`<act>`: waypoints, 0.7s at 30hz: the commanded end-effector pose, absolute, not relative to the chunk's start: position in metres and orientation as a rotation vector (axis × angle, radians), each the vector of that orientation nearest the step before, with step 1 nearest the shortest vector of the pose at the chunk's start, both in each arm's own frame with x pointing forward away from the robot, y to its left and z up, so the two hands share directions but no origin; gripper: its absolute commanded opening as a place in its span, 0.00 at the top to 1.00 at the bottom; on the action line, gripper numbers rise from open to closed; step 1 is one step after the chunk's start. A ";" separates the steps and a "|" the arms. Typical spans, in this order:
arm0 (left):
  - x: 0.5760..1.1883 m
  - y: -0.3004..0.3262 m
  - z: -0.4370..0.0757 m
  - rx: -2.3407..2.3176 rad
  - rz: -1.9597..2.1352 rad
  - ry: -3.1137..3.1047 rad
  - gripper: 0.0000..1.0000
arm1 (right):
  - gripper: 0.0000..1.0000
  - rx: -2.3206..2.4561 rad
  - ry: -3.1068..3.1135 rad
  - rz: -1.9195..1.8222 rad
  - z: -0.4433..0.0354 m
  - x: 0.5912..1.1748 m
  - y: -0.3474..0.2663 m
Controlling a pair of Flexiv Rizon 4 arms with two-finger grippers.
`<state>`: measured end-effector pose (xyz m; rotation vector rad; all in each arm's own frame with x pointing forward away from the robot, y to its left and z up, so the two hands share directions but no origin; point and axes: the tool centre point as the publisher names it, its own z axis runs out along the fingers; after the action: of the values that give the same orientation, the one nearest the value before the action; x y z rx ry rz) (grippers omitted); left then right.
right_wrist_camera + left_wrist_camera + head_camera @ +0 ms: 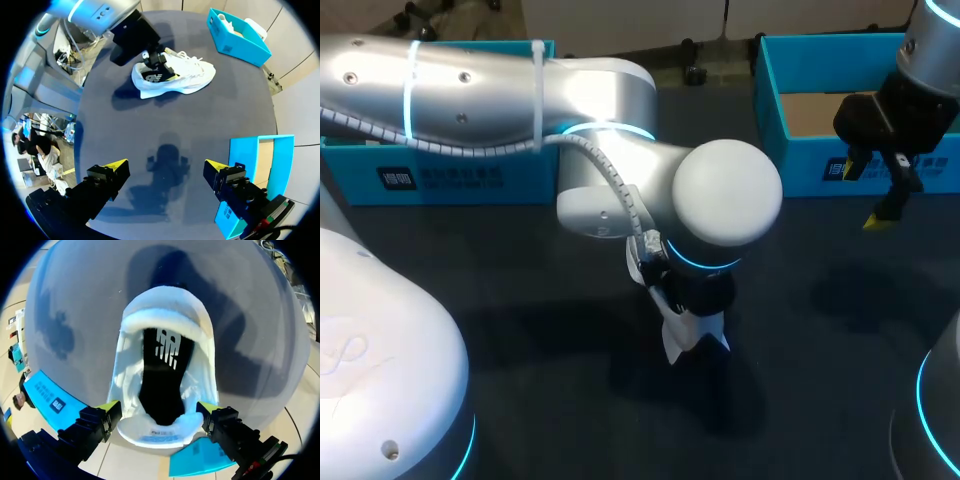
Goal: Take the shoe out of the shoebox, open the shoe tongue, remove and reinsert the insole, then place the shoe into the shoebox
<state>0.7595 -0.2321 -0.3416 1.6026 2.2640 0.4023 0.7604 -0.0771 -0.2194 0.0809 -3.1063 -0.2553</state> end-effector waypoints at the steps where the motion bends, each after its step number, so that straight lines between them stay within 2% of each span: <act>1: 0.766 -0.229 -0.335 1.599 0.390 2.263 0.00 | 0.00 0.081 -3.107 -0.254 -0.220 0.760 -0.077; 21: 0.794 -0.210 -0.301 1.515 0.315 2.301 0.00 | 0.00 0.081 -3.107 -0.254 -0.220 0.760 -0.077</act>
<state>0.7920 -0.2196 -0.3076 1.5081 2.3067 0.3363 0.7604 -0.0771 -0.2194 0.0810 -3.1063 -0.2552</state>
